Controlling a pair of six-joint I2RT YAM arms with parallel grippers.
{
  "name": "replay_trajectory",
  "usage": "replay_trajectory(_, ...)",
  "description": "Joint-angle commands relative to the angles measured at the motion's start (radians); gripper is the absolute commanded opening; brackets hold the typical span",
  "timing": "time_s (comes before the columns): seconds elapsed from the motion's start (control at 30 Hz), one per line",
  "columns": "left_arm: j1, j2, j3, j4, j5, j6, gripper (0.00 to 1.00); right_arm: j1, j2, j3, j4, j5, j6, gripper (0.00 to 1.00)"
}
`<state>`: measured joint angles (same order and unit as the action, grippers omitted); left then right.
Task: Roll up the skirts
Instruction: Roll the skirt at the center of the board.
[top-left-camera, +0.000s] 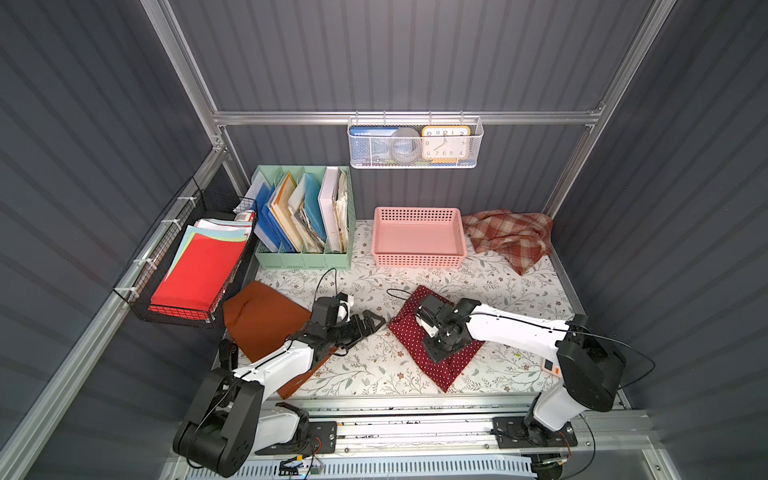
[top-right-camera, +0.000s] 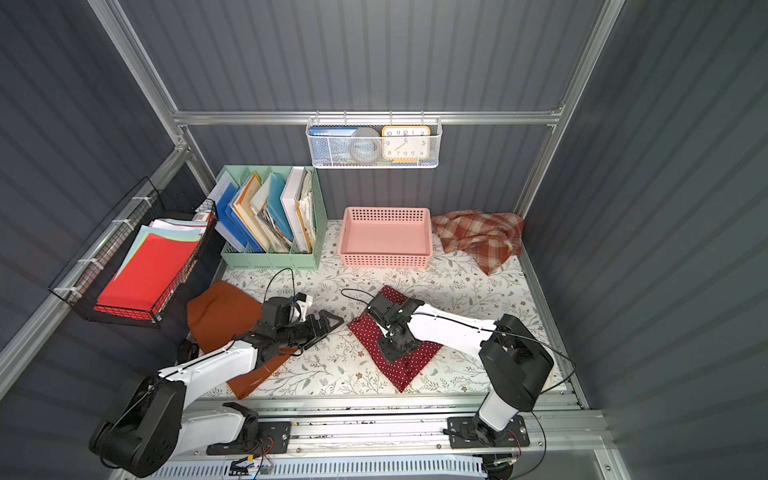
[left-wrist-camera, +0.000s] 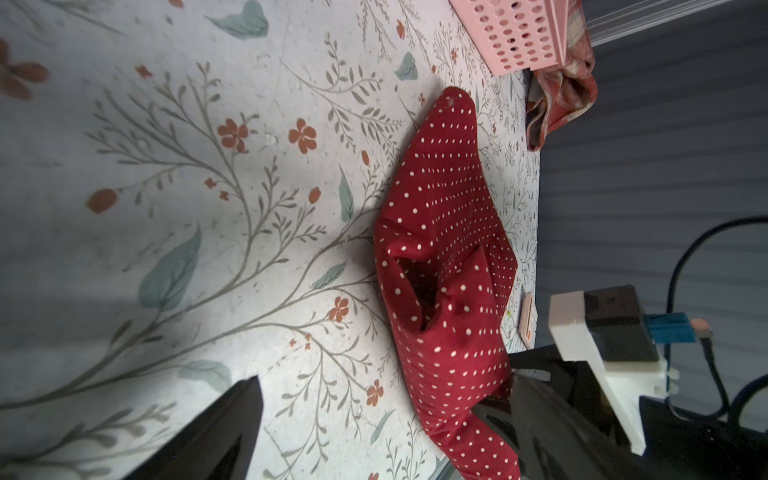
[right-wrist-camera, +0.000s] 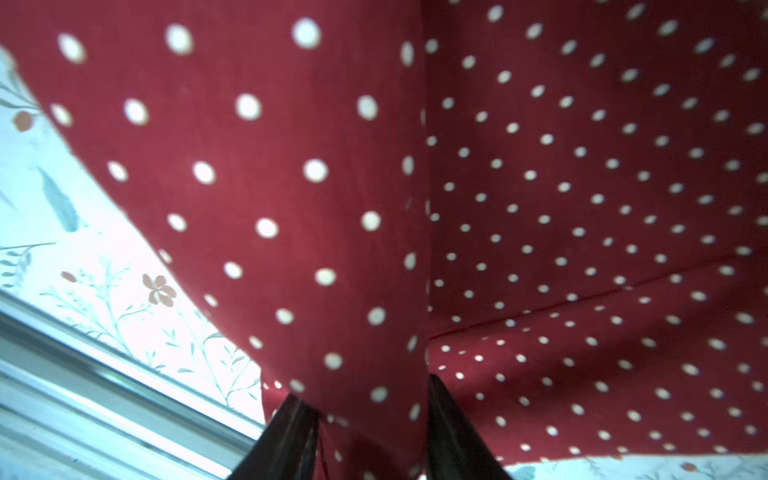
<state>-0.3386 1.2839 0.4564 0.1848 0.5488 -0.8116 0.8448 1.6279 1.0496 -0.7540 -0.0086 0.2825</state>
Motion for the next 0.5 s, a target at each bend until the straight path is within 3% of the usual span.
replay_trajectory(0.0, -0.046, 0.032, 0.028, 0.047, -0.022, -0.029, 0.99, -0.006, 0.024, 0.014, -0.055, 0.093, 0.018, 0.45)
replay_trajectory(0.3, -0.093, 0.041, -0.007, 0.136, -0.039, -0.096, 0.99, -0.012, 0.028, 0.031, -0.026, 0.142, 0.004, 0.48)
replay_trajectory(0.47, -0.163, 0.081, -0.018, 0.206, -0.07, -0.135, 1.0, -0.011, 0.062, 0.007, 0.047, 0.169, -0.012, 0.48)
